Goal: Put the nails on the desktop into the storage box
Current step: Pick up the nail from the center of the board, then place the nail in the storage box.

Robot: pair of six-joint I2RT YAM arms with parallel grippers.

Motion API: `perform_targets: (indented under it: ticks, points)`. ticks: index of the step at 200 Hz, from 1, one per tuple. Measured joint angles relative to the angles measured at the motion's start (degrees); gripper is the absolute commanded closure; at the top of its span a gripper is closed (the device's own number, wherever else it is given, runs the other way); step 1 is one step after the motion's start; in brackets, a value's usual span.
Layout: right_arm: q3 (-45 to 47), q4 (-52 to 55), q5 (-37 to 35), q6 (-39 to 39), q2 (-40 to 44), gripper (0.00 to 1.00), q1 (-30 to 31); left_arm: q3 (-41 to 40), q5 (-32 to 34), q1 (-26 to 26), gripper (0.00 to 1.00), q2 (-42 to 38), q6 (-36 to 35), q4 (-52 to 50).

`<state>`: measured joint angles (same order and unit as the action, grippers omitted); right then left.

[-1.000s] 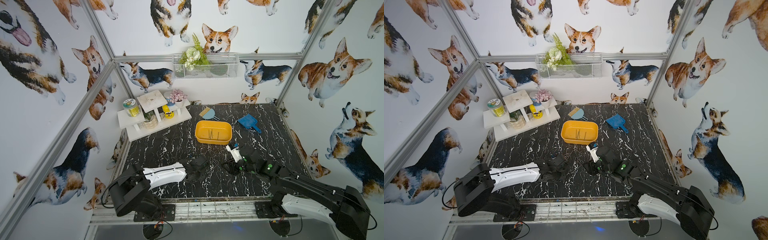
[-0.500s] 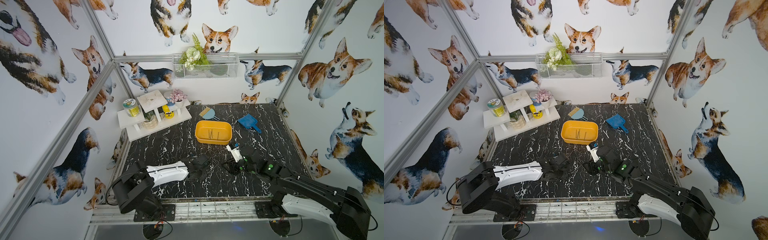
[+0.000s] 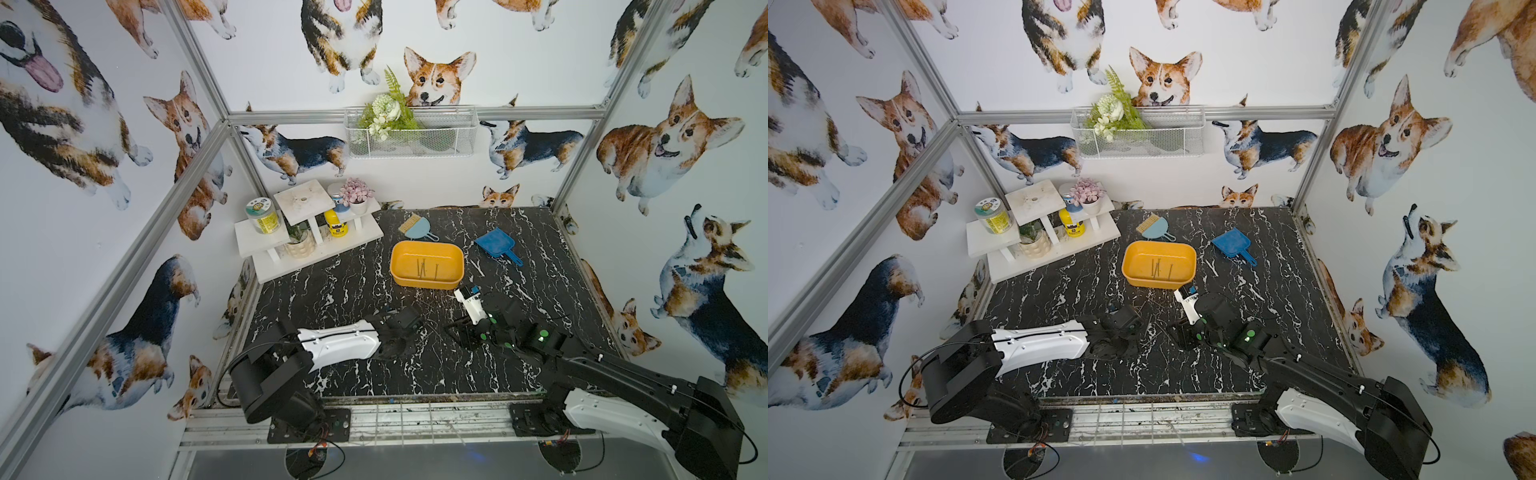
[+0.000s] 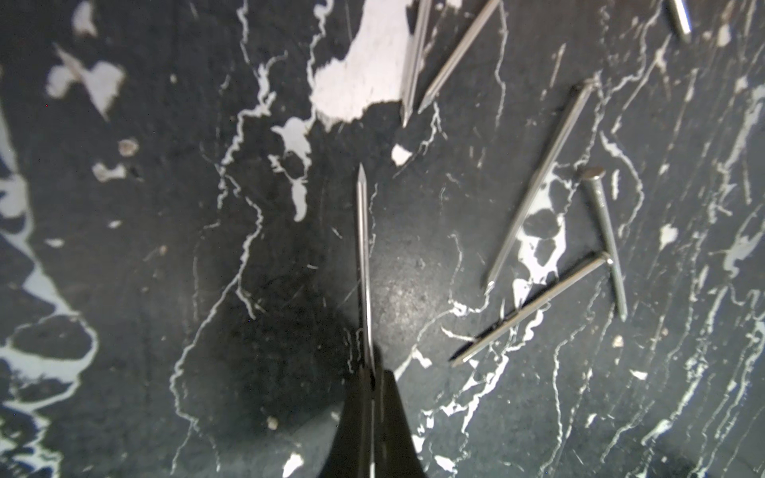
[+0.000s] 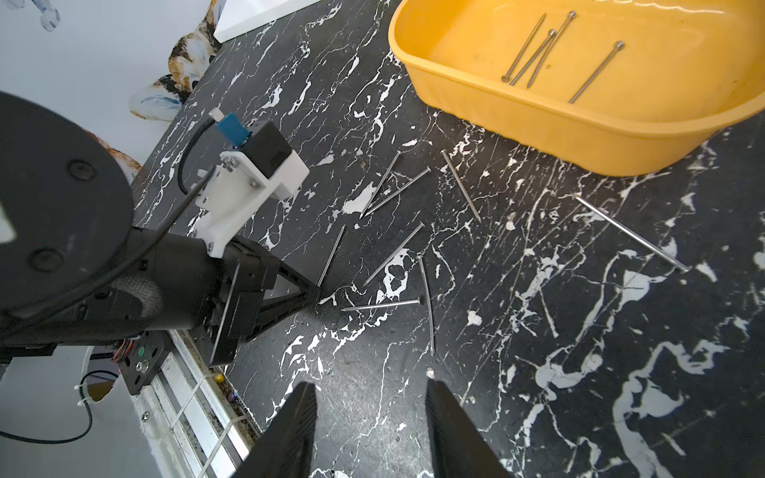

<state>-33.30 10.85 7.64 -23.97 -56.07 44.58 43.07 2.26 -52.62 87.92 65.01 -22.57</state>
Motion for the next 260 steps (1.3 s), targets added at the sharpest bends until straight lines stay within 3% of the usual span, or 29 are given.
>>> perform_targets:
  ticks: [102, 154, 195, 260]
  points:
    - [0.3, 0.0, -0.2, 0.2, 0.2, 0.51, 0.0, -3.4, 0.8, 0.3, 1.0, -13.2, 2.4, -8.5]
    - [0.3, 0.0, -0.2, 0.2, -0.1, 0.51, -0.2, 2.9, 1.7, 7.5, 1.0, -16.7, -0.9, -12.5]
    - [-0.2, 0.0, -0.1, 0.7, -0.7, 0.51, -2.3, 15.3, 0.6, 14.1, 1.0, -10.1, -8.1, -15.2]
    - [-1.4, 0.5, 2.3, 2.3, 1.0, 0.51, -8.8, 36.6, -2.5, 17.5, 1.0, 9.3, -18.0, -17.4]
